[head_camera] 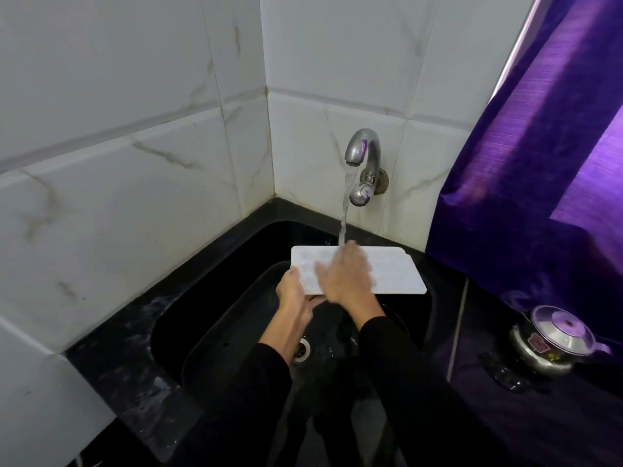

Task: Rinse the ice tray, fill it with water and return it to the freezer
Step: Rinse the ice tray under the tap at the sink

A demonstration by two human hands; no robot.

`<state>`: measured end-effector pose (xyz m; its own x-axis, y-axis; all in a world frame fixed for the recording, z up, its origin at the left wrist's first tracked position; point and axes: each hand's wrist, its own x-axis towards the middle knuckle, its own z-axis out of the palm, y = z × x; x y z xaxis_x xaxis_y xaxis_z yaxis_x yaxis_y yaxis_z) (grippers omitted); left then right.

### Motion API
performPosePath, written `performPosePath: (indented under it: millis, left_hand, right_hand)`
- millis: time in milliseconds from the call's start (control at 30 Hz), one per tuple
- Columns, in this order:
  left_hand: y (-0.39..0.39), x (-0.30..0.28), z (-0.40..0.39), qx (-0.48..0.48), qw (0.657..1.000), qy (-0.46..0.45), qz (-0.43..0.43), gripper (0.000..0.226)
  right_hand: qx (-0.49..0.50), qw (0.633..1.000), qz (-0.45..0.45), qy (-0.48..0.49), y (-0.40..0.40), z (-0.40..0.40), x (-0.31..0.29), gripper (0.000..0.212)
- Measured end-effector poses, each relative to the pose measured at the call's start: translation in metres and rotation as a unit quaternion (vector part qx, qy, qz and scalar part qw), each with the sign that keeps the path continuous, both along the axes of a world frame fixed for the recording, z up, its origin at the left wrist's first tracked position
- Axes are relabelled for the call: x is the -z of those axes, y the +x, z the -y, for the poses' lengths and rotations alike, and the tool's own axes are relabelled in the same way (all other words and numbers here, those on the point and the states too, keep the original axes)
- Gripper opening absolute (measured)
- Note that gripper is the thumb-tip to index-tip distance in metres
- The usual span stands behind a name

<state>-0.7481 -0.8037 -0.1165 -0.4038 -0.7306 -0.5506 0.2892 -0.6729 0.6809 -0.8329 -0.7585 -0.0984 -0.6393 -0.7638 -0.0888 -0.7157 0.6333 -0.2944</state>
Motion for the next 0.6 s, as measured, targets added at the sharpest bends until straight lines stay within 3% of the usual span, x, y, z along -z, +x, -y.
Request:
performPosePath:
  millis: [67,133,267,367,467,533,600]
  left_hand:
    - [-0.001,0.003,-0.002,-0.007,1.000,0.011,0.008,0.024]
    - [0.002,0.006,0.002,-0.010,1.000,0.015,-0.002,0.029]
    - [0.018,0.012,0.012,-0.020,1.000,-0.006,-0.005,0.025]
    - [0.017,0.013,0.005,-0.001,1.000,0.004,0.008,0.030]
    - [0.010,0.014,-0.003,0.002,1.000,0.007,0.016,0.029]
    - [0.010,0.016,0.001,0.000,1.000,0.003,0.017,0.030]
    - [0.015,0.020,0.006,0.004,1.000,0.000,0.009,0.032]
  right_hand:
    - [-0.124,0.992,-0.033,-0.016,0.016,0.003,0.004,0.067]
    - [-0.139,0.989,-0.045,0.000,0.006,-0.001,0.007,0.067]
    - [0.041,0.997,0.032,0.063,-0.036,-0.024,0.011,0.078]
    - [0.126,0.987,0.052,0.087,-0.027,-0.026,0.011,0.070]
    - [-0.004,0.999,0.035,-0.008,0.006,-0.014,0.019,0.065]
    - [-0.093,0.995,0.005,-0.022,0.014,-0.012,0.026,0.062]
    - [-0.074,0.997,0.002,0.000,0.004,-0.015,0.026,0.071]
